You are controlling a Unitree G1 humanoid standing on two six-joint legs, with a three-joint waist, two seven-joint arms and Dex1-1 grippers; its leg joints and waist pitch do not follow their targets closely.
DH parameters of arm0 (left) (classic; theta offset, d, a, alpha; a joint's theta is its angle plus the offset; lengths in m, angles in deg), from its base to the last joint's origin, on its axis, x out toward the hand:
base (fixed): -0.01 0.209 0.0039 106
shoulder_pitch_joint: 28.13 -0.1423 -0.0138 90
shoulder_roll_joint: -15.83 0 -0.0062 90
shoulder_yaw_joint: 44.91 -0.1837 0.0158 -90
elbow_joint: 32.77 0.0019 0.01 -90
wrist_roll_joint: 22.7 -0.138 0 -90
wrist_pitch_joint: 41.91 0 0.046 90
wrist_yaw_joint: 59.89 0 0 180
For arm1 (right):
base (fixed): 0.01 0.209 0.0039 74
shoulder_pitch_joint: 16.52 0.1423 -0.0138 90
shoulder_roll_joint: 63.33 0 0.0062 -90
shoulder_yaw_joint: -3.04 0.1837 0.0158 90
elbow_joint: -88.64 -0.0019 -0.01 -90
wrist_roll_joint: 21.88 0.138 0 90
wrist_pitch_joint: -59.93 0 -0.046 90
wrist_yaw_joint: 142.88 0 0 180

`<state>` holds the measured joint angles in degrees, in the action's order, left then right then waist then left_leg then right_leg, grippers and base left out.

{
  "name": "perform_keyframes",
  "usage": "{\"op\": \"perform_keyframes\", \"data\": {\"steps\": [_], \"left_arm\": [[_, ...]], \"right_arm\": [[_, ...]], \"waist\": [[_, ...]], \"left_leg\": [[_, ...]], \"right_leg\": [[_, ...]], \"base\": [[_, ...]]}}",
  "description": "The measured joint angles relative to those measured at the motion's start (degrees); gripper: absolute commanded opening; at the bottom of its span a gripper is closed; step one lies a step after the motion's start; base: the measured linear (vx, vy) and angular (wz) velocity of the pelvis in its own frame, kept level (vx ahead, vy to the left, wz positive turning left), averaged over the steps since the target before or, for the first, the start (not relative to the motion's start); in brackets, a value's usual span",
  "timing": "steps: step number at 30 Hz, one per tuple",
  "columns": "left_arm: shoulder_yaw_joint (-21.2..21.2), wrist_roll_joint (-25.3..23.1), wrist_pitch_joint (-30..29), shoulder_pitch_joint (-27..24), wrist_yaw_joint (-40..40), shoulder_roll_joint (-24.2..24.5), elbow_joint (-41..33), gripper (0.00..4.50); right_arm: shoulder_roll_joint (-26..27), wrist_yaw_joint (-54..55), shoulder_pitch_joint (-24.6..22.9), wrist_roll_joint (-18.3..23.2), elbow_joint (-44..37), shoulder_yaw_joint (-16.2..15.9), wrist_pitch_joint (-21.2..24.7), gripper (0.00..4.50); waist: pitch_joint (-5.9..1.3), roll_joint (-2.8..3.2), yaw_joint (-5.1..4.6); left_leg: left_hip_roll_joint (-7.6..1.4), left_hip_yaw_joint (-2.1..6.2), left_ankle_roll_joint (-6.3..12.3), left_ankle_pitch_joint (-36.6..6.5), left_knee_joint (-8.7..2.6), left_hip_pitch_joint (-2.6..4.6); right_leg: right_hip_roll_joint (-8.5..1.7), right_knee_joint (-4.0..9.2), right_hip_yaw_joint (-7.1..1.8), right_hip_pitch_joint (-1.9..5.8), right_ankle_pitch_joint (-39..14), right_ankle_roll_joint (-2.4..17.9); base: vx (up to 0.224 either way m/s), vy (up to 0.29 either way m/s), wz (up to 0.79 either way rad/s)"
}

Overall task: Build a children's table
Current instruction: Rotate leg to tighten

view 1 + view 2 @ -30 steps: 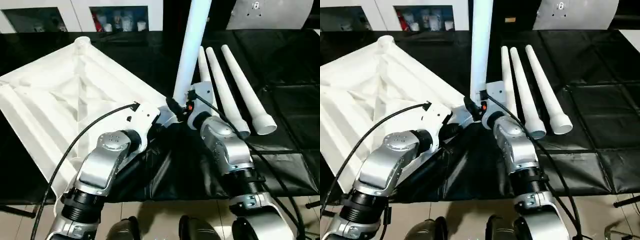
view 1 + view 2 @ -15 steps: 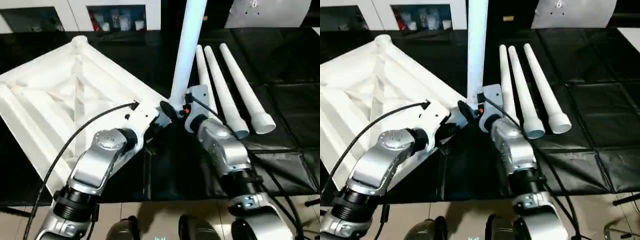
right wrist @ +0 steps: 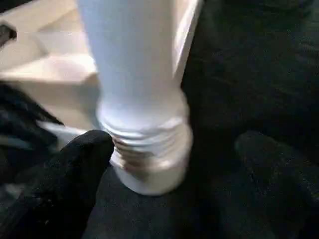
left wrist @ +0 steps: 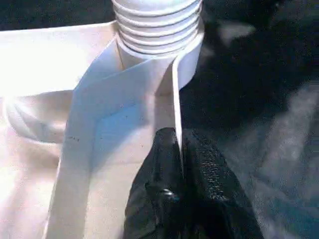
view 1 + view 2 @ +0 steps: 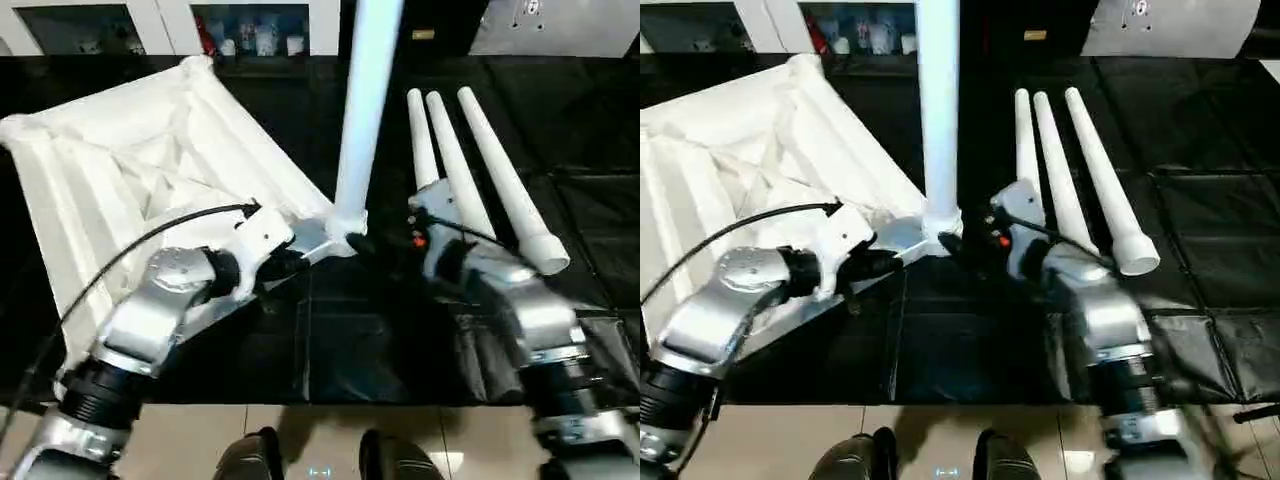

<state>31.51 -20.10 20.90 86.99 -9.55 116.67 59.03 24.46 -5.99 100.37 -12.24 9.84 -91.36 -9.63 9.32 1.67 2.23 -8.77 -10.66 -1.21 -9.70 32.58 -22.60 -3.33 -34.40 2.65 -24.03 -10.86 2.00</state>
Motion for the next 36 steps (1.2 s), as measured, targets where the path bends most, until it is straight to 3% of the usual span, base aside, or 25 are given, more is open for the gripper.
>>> {"op": "perform_keyframes", "data": {"steps": [6,9,17,23,24,36], "left_arm": [[-0.85,0.29,7.38,0.44,7.43,4.87,3.04,0.0],[-1.84,0.23,9.44,1.03,10.59,6.06,3.67,0.0],[-4.43,0.2,14.44,1.83,16.89,7.95,4.51,0.0],[-5.64,0.1,15.13,2.18,18.26,7.07,4.68,0.0],[-5.73,0.1,15.18,2.18,18.46,6.99,4.68,0.0],[-6.01,0.02,16.42,2.23,18.72,6.98,4.92,0.0]], "right_arm": [[-5.51,-9.89,0.71,1.27,-1.56,-1.14,-2.61,4.46],[-7.33,-14.35,1.5,1.25,-1.42,-3.18,-4.8,4.46],[-8.23,-22.6,3.75,0.72,3.12,-7.63,-8.72,4.46],[-6.86,-25.31,4.93,0.96,6.1,-8.57,-9.81,4.46],[-6.68,-25.68,5.02,1.15,6.5,-8.6,-9.81,4.19],[-5.96,-28.53,5.89,1.85,8.24,-9.62,-9.88,3.17]], "waist": [[0.0,0.0,0.61],[-0.01,-0.02,1.19],[-0.02,-0.03,1.78],[-0.02,-0.03,1.78],[-0.02,-0.03,1.73],[-0.02,-0.03,1.6]], "left_leg": [[0.0,0.0,0.01,-0.01,0.08,0.0],[-0.01,0.0,0.02,0.0,0.13,-0.01],[-0.03,0.0,0.16,-0.09,0.63,-0.11],[-0.1,0.02,0.16,-0.09,1.05,-0.12],[-0.1,0.02,0.15,-0.09,1.07,-0.12],[-0.12,0.03,0.17,-0.09,1.21,-0.25]], "right_leg": [[0.0,-0.03,0.0,0.03,0.0,0.0],[0.0,-0.07,0.0,0.04,0.0,0.01],[-0.06,-0.42,-0.02,0.03,0.0,0.02],[-0.07,-0.64,-0.02,0.06,0.11,0.19],[-0.07,-0.64,-0.02,0.06,0.14,0.23],[-0.07,-0.67,0.01,0.01,0.19,0.28]], "base": [[0.0,0.0,0.0],[0.0,0.0,0.0],[0.0,0.0,0.0],[0.0,0.0,0.0],[0.0,0.0,0.0],[0.0,0.0,0.0]]}}
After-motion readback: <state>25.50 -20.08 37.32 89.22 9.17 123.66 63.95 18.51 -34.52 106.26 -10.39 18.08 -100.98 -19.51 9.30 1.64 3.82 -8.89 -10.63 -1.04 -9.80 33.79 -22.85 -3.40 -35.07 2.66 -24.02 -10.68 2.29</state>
